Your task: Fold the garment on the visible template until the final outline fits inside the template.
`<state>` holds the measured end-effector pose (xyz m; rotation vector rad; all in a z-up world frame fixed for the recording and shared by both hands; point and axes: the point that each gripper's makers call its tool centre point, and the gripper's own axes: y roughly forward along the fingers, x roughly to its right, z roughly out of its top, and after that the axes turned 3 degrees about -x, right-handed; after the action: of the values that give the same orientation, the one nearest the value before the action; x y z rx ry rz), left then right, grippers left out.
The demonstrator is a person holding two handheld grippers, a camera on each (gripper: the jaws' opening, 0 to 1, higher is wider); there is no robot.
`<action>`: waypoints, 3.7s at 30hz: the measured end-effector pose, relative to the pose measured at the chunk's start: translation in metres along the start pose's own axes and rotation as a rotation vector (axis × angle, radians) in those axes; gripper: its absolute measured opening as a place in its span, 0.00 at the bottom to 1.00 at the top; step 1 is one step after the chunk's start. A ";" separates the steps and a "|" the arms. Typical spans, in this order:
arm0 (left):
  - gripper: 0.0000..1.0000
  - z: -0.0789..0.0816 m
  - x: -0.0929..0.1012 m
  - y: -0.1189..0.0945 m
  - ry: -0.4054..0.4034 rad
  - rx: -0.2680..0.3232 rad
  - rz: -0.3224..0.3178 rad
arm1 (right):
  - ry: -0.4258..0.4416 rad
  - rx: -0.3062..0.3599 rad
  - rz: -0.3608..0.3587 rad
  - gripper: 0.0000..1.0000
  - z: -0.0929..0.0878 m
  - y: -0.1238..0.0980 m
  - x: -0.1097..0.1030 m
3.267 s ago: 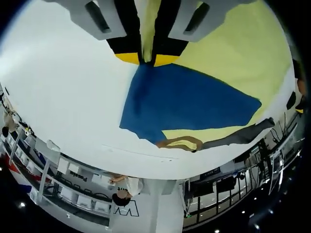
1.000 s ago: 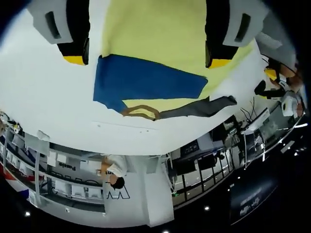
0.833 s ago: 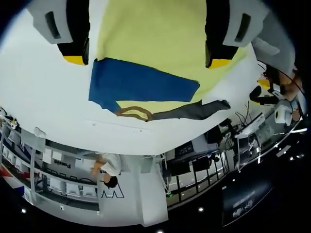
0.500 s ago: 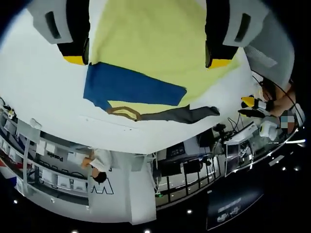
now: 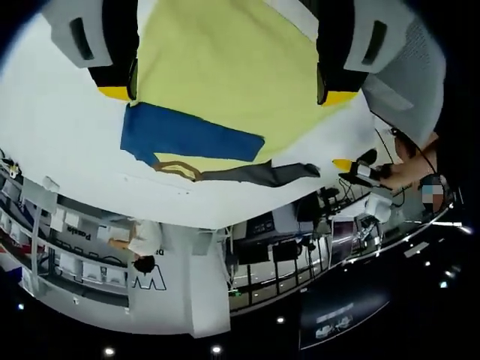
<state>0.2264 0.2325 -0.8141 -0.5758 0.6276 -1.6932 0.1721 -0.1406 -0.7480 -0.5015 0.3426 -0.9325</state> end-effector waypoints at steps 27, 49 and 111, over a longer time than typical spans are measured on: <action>0.41 0.009 -0.030 0.064 -0.034 -0.020 0.096 | 0.041 0.025 -0.028 0.99 -0.008 -0.014 0.003; 0.07 0.015 -0.042 0.081 -0.134 0.010 0.112 | 0.041 -0.003 -0.059 0.98 -0.018 -0.016 0.000; 0.24 -0.011 -0.139 0.012 0.009 -0.236 0.236 | -0.007 -0.077 -0.017 0.99 -0.029 -0.019 -0.013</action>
<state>0.2554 0.3678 -0.8365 -0.6347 0.8744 -1.4115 0.1382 -0.1464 -0.7610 -0.5788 0.3695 -0.9366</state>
